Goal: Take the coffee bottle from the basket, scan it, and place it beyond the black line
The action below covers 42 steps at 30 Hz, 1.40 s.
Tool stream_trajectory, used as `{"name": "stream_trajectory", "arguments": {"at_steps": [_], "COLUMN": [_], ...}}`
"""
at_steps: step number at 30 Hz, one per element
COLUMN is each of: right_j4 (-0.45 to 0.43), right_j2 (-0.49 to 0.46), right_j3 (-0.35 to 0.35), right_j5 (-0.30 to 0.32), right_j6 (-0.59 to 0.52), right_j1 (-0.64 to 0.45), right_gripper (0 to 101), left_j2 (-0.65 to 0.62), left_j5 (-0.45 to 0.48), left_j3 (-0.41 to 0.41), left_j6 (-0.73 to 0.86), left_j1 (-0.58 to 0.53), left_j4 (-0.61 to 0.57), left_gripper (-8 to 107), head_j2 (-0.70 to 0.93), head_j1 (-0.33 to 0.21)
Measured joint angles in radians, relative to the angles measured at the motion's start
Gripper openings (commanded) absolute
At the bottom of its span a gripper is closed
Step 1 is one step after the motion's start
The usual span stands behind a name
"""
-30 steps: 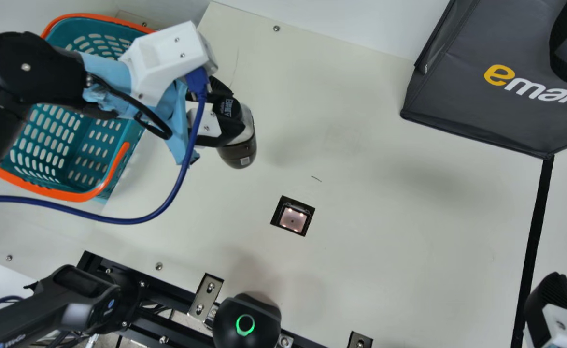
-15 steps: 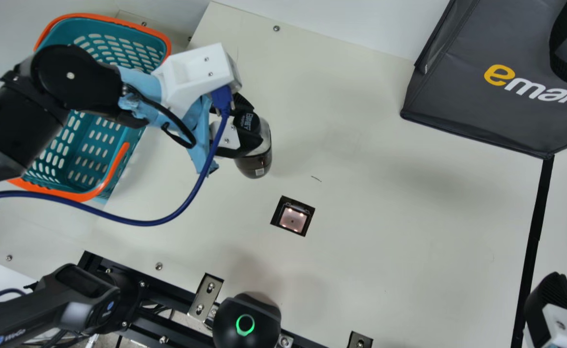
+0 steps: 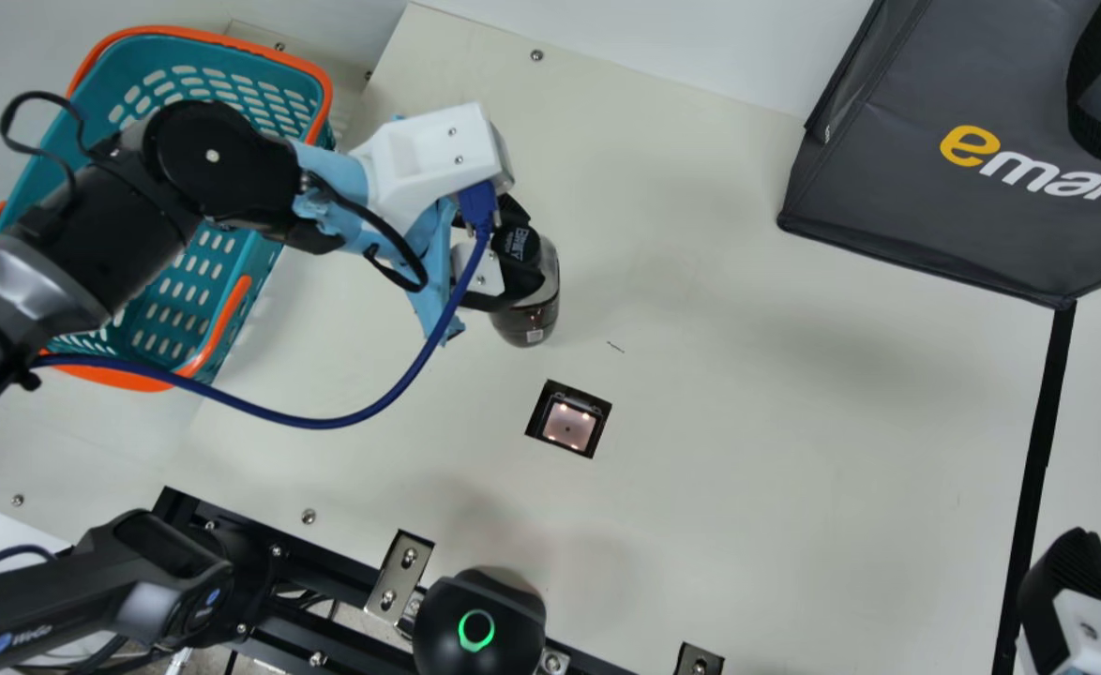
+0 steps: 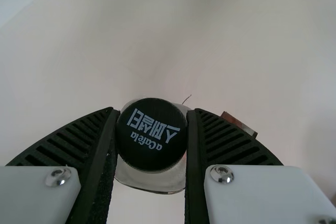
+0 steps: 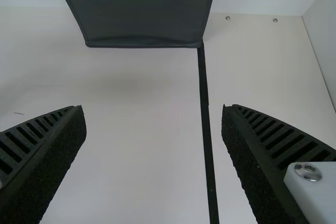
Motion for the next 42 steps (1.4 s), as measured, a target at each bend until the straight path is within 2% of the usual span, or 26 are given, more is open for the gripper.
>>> {"name": "stream_trajectory", "arguments": {"at_steps": [15, 34, 42], "right_j4": [0.000, 0.000, 0.000], "right_j2": [0.000, 0.000, 0.000], "right_j3": [0.000, 0.000, 0.000], "right_j5": [-0.001, 0.000, 0.000], "right_j6": [0.000, 0.000, 0.000], "right_j1": [0.000, 0.000, 0.000], "right_gripper": [91, 91, 91], "left_j2": [0.005, -0.030, -0.042], "left_j5": [-0.087, -0.120, -0.132], "left_j3": [0.069, 0.147, 0.163], "left_j6": [0.050, 0.123, 0.121], "left_j1": [-0.025, -0.001, -0.015], "left_j4": [-0.069, -0.114, -0.117], "left_gripper": [10, 10, 37], "head_j2": [0.000, 0.000, 0.000], "head_j1": [-0.002, -0.002, -0.002]}}
